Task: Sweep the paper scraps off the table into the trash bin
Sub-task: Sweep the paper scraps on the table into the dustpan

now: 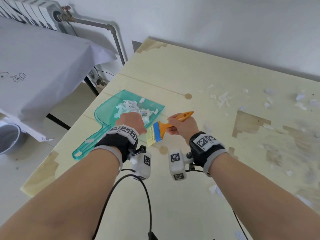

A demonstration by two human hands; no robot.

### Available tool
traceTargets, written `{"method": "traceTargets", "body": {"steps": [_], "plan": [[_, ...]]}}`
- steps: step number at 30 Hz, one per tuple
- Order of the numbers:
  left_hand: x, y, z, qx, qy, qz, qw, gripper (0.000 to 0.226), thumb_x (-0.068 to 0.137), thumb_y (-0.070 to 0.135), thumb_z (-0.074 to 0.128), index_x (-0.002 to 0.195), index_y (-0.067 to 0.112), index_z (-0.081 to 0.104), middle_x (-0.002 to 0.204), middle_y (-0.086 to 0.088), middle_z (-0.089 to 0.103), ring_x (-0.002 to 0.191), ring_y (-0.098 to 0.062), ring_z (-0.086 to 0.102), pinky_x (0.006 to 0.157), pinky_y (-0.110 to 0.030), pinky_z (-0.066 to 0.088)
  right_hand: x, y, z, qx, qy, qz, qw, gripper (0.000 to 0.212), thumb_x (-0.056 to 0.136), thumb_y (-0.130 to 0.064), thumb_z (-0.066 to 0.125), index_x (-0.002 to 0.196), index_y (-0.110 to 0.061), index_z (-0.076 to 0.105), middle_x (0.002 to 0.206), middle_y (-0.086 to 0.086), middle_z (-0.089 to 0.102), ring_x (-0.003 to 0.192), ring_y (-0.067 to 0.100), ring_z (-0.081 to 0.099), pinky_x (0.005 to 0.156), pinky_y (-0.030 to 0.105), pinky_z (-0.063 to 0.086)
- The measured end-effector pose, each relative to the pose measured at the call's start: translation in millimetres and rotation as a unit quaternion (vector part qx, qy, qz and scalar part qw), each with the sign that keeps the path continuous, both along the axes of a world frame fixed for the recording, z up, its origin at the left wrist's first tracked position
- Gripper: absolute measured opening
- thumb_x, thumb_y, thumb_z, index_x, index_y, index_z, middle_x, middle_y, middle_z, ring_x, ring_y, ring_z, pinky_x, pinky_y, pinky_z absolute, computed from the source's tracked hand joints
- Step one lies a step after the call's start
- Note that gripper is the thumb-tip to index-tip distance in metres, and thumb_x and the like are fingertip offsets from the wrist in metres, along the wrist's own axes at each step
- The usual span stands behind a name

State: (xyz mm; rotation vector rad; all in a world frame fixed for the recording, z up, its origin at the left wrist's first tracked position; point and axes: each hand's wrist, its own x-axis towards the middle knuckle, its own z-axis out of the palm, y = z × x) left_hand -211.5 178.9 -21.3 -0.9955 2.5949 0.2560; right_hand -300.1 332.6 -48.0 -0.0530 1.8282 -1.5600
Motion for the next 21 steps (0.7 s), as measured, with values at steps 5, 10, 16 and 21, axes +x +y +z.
{"method": "traceTargets", "body": {"steps": [5,10,16,21], "plan": [[-9,-10,-4,0.002,0.004,-0.010,1.000,0.018,0.082,0.024,0.060,0.095,0.015,0.070,0.093,-0.003,0.067,0.084,-0.020,0.062,0.076,-0.028,0.054,-5,-6,-4,-0.002,0.059,-0.061,0.996,0.016,0.086,-0.004,0.060,0.075,-0.014,0.065,0.066,0.009,0.063,0.056,0.019,0.061,0.059,0.025,0.057],[-16,-20,-8,0.007,-0.013,-0.035,0.999,0.014,0.079,0.023,0.059,0.085,0.013,0.066,0.085,-0.003,0.063,0.077,-0.020,0.060,0.073,-0.029,0.054,-34,21,8,0.102,0.146,-0.161,0.971,0.017,0.086,-0.009,0.055,0.072,-0.016,0.061,0.062,0.008,0.061,0.059,0.023,0.059,0.067,0.035,0.056],[-22,-31,-16,0.032,-0.029,-0.041,0.998,0.024,0.073,0.022,0.062,0.059,0.012,0.046,0.064,-0.001,0.051,0.055,-0.013,0.050,0.051,-0.023,0.039,-59,41,25,0.123,0.174,-0.299,0.930,0.026,0.083,-0.014,0.053,0.058,-0.017,0.052,0.050,0.002,0.058,0.050,0.021,0.057,0.070,0.044,0.057],[-27,-33,-15,0.083,-0.034,-0.044,0.995,0.024,0.067,0.025,0.063,0.057,0.012,0.047,0.063,-0.002,0.052,0.054,-0.015,0.051,0.049,-0.022,0.039,-44,4,20,0.069,0.125,-0.138,0.980,0.015,0.085,-0.012,0.061,0.071,-0.018,0.064,0.056,0.001,0.064,0.053,0.017,0.061,0.072,0.038,0.058]]}}
